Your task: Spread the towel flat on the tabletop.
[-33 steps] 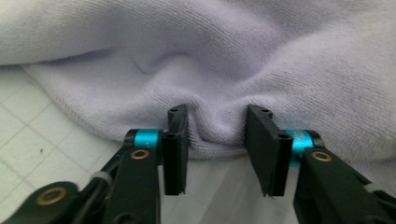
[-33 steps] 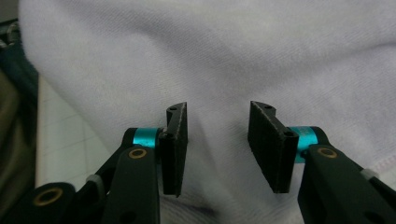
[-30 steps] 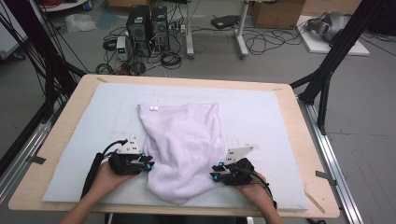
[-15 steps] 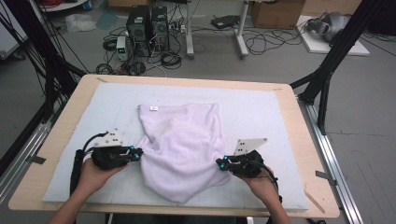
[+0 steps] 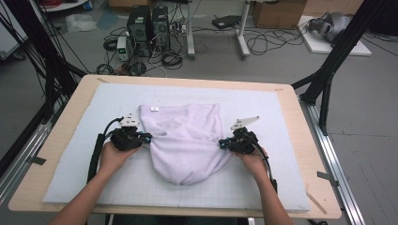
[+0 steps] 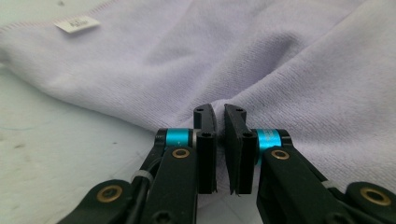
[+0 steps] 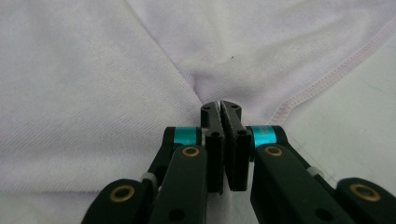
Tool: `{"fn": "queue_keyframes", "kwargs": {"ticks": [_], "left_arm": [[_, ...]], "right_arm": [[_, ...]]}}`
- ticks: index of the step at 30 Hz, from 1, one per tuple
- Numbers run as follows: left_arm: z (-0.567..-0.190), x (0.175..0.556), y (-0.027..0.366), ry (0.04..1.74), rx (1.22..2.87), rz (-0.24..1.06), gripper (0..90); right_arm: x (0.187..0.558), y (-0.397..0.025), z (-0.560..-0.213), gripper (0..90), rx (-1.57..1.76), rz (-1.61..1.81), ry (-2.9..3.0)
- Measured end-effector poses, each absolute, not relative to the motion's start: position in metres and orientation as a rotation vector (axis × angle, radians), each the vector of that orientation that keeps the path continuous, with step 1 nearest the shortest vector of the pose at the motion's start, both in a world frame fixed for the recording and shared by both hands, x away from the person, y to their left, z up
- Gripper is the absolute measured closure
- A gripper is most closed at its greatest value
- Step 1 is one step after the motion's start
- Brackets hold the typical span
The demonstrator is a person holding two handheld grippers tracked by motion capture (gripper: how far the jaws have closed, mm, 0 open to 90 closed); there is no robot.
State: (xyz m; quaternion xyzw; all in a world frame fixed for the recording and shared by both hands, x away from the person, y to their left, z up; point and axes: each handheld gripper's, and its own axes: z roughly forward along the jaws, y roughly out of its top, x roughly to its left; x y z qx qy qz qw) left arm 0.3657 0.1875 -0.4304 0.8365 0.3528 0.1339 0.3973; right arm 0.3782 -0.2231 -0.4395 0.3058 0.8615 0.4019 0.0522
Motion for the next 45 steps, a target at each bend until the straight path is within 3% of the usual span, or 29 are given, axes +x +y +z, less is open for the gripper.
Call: {"fn": "queue_keyframes", "kwargs": {"ticks": [10, 16, 23, 27, 29, 34, 39, 45], "left_arm": [[-0.407, 0.332, 0.214, 0.839, 2.063, 0.383, 60.5], [-0.414, 0.302, 0.213, 0.750, 2.063, 0.313, 59.4], [-0.435, 0.295, 0.172, 0.624, 2.152, 0.186, 55.4], [-0.443, 0.296, 0.149, 0.588, 2.205, 0.186, 51.2], [-0.443, 0.297, 0.145, 0.589, 2.211, 0.206, 53.6], [-0.440, 0.298, 0.151, 0.611, 2.197, 0.193, 81.7], [-0.423, 0.284, 0.171, 0.599, 2.152, 0.218, 84.6], [-0.381, 0.258, 0.202, 0.565, 2.088, 0.268, 85.5]], "right_arm": [[0.341, -0.230, -0.407, 66.0, 0.818, 1.270, 2.490], [0.307, -0.225, -0.408, 58.9, 0.700, 1.388, 2.527], [0.291, -0.197, -0.436, 49.5, 0.608, 1.309, 2.683], [0.295, -0.187, -0.443, 50.6, 0.598, 1.260, 2.711], [0.298, -0.185, -0.444, 56.0, 0.617, 1.275, 2.708], [0.299, -0.182, -0.444, 79.9, 0.595, 1.299, 2.708], [0.290, -0.189, -0.431, 82.1, 0.573, 1.343, 2.704], [0.267, -0.199, -0.394, 82.8, 0.511, 1.476, 2.637]]}}
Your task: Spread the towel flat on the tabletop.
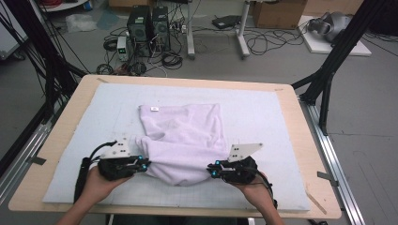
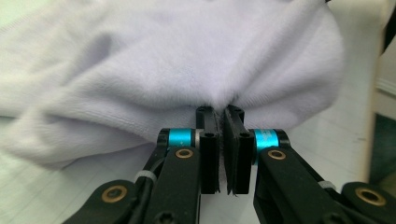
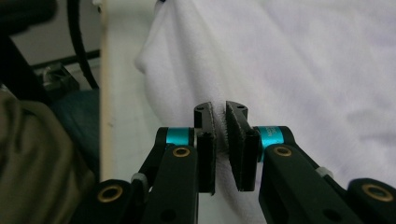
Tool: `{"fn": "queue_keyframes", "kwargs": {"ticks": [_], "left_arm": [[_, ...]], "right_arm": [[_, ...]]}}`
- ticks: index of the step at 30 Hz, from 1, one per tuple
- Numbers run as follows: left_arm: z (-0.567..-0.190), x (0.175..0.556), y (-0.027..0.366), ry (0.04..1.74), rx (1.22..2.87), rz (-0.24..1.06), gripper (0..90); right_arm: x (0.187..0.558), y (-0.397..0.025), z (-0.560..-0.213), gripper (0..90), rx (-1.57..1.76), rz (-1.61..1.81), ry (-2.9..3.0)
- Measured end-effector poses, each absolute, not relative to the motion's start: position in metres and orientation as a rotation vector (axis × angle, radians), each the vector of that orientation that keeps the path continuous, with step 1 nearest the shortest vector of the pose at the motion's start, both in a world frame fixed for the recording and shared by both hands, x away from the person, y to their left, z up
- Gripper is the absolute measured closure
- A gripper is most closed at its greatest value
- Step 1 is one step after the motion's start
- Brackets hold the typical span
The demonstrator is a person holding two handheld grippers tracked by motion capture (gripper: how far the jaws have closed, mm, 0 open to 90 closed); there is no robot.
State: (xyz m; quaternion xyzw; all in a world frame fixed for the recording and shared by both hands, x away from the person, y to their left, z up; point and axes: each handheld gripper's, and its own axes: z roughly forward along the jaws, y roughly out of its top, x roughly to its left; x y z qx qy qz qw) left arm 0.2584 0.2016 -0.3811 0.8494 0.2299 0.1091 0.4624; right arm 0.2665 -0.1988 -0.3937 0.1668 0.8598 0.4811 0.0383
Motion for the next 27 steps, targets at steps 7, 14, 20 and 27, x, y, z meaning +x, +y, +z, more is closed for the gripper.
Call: {"fn": "queue_keyframes", "kwargs": {"ticks": [7, 14, 20, 27], "left_arm": [[-0.346, 0.260, 0.207, 0.545, 2.047, 0.399, 85.7], [-0.381, 0.339, 0.183, 0.742, 2.087, 0.422, 85.6], [-0.417, 0.373, 0.170, 0.816, 2.128, 0.334, 84.3], [-0.396, 0.356, 0.191, 0.818, 2.059, 0.356, 62.3]], "right_arm": [[0.263, -0.193, -0.348, 83.0, 0.419, 1.462, 2.583], [0.350, -0.184, -0.368, 82.9, 0.620, 1.260, 2.586], [0.395, -0.184, -0.415, 81.8, 0.825, 1.207, 2.649], [0.379, -0.191, -0.401, 71.7, 0.801, 1.277, 2.554]]}}
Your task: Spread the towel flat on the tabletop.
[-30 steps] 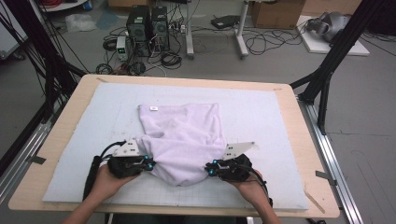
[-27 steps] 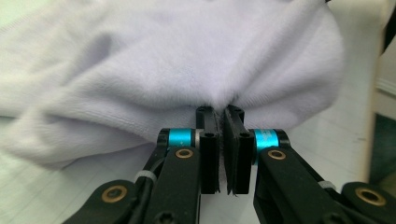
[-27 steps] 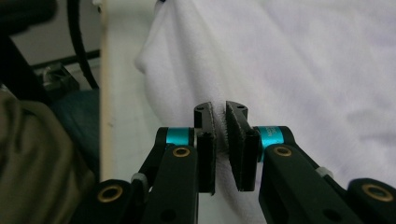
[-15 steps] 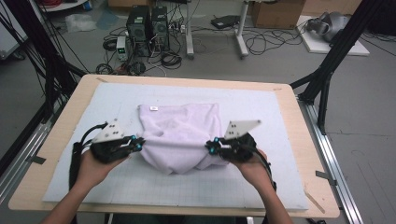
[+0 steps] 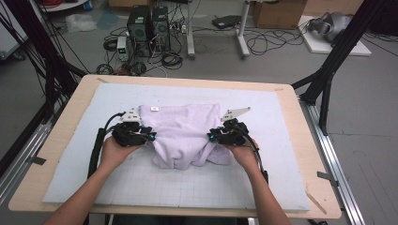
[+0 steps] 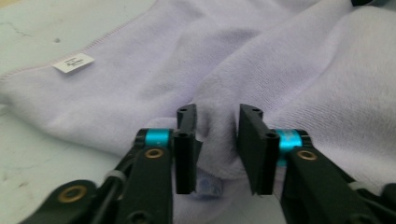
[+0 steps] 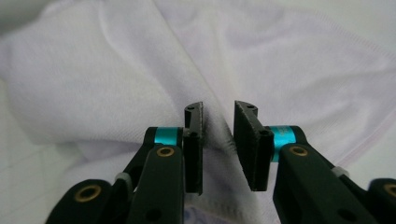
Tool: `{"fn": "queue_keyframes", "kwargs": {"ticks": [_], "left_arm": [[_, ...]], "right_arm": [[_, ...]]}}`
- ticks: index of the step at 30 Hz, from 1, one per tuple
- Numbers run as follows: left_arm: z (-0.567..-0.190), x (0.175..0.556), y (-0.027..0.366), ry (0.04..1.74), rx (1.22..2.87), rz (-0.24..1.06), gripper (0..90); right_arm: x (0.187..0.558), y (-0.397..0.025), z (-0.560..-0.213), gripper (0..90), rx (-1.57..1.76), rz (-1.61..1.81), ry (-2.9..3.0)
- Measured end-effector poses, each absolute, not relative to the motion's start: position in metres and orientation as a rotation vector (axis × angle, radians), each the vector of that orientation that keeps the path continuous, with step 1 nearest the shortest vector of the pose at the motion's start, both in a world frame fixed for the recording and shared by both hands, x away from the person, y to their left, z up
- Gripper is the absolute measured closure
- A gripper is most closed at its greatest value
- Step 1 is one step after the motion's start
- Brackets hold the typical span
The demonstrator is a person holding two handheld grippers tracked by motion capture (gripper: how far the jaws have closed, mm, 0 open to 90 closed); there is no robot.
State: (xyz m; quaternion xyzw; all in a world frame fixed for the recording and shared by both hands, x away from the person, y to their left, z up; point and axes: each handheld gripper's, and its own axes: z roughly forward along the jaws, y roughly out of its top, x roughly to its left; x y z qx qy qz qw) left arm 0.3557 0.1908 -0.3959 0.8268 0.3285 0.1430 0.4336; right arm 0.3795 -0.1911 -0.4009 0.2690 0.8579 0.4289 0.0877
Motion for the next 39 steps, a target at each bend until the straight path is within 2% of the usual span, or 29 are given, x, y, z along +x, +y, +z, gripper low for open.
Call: {"fn": "queue_keyframes", "kwargs": {"ticks": [5, 9, 15, 17, 20, 22, 24, 25, 28, 39], "left_arm": [[-0.388, 0.326, 0.199, 0.745, 2.061, 0.365, 58.8], [-0.396, 0.307, 0.196, 0.689, 2.069, 0.321, 59.6], [-0.422, 0.302, 0.163, 0.593, 2.155, 0.226, 60.4], [-0.431, 0.306, 0.152, 0.595, 2.183, 0.219, 58.4], [-0.438, 0.312, 0.141, 0.607, 2.181, 0.240, 57.0], [-0.438, 0.313, 0.139, 0.610, 2.170, 0.244, 65.6], [-0.436, 0.313, 0.142, 0.607, 2.169, 0.251, 77.6], [-0.434, 0.313, 0.144, 0.612, 2.168, 0.244, 80.1], [-0.425, 0.309, 0.155, 0.632, 2.142, 0.240, 81.9], [-0.368, 0.281, 0.217, 0.682, 1.998, 0.315, 82.3]], "right_arm": [[0.344, -0.193, -0.382, 64.2, 0.689, 1.291, 2.517], [0.320, -0.193, -0.382, 64.5, 0.624, 1.308, 2.506], [0.311, -0.179, -0.413, 60.8, 0.585, 1.257, 2.600], [0.311, -0.171, -0.421, 57.1, 0.585, 1.226, 2.624], [0.315, -0.160, -0.432, 56.6, 0.560, 1.165, 2.647], [0.319, -0.156, -0.437, 61.5, 0.551, 1.153, 2.643], [0.322, -0.158, -0.438, 73.2, 0.576, 1.155, 2.636], [0.323, -0.160, -0.437, 78.8, 0.578, 1.157, 2.639], [0.322, -0.168, -0.433, 84.1, 0.603, 1.208, 2.650], [0.293, -0.210, -0.384, 85.2, 0.593, 1.338, 2.539]]}}
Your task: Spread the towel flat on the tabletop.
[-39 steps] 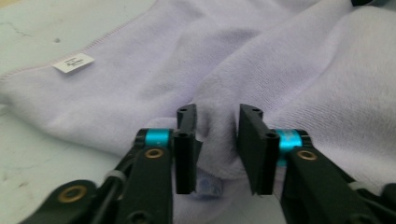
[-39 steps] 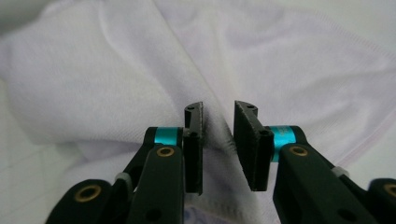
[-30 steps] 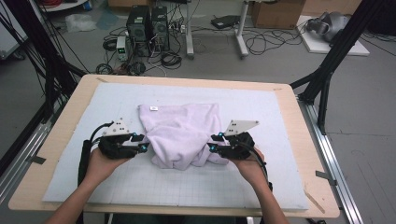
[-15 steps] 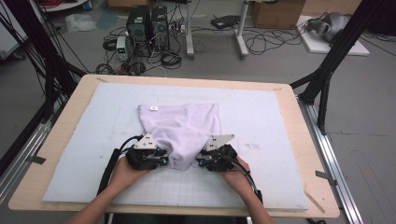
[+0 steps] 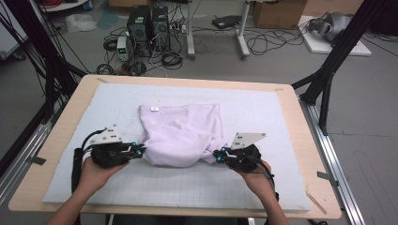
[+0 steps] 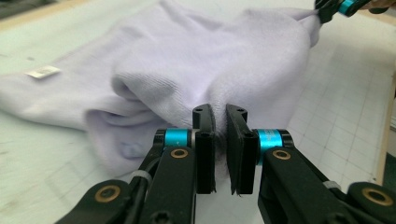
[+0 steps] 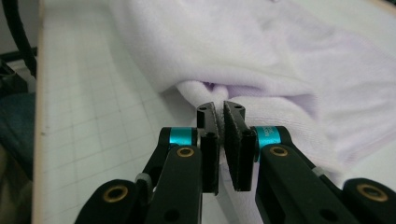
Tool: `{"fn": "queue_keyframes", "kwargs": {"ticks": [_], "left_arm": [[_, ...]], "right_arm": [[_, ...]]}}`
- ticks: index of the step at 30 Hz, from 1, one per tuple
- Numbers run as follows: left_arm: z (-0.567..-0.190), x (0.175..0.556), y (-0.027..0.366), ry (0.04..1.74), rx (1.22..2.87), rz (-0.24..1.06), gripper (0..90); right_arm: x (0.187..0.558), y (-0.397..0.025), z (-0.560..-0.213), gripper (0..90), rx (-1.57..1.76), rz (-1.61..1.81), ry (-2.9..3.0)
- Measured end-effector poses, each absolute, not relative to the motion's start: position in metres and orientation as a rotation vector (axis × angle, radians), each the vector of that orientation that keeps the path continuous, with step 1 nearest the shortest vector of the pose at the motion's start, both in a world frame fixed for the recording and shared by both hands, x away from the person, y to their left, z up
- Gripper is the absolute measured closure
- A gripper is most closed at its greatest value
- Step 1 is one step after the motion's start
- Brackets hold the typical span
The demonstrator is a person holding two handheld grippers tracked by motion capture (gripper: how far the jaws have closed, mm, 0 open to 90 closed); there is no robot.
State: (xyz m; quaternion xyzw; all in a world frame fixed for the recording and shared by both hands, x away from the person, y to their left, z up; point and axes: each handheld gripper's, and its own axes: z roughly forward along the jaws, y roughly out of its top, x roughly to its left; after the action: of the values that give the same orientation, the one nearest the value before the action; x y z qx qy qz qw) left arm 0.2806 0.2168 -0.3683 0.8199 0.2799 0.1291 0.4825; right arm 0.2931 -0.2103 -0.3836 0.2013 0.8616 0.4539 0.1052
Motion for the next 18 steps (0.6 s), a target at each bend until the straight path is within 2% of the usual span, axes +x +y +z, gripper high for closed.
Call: {"fn": "queue_keyframes", "kwargs": {"ticks": [6, 9, 12, 18], "left_arm": [[-0.347, 0.269, 0.227, 0.661, 1.963, 0.364, 82.4], [-0.346, 0.275, 0.227, 0.683, 1.964, 0.403, 82.4], [-0.359, 0.294, 0.221, 0.741, 1.977, 0.400, 82.3], [-0.395, 0.346, 0.197, 0.862, 2.048, 0.399, 82.2]], "right_arm": [[0.279, -0.224, -0.349, 85.3, 0.542, 1.352, 2.474], [0.283, -0.234, -0.340, 85.3, 0.560, 1.313, 2.444], [0.302, -0.241, -0.347, 85.3, 0.630, 1.254, 2.451], [0.356, -0.234, -0.386, 85.2, 0.785, 1.135, 2.519]]}}
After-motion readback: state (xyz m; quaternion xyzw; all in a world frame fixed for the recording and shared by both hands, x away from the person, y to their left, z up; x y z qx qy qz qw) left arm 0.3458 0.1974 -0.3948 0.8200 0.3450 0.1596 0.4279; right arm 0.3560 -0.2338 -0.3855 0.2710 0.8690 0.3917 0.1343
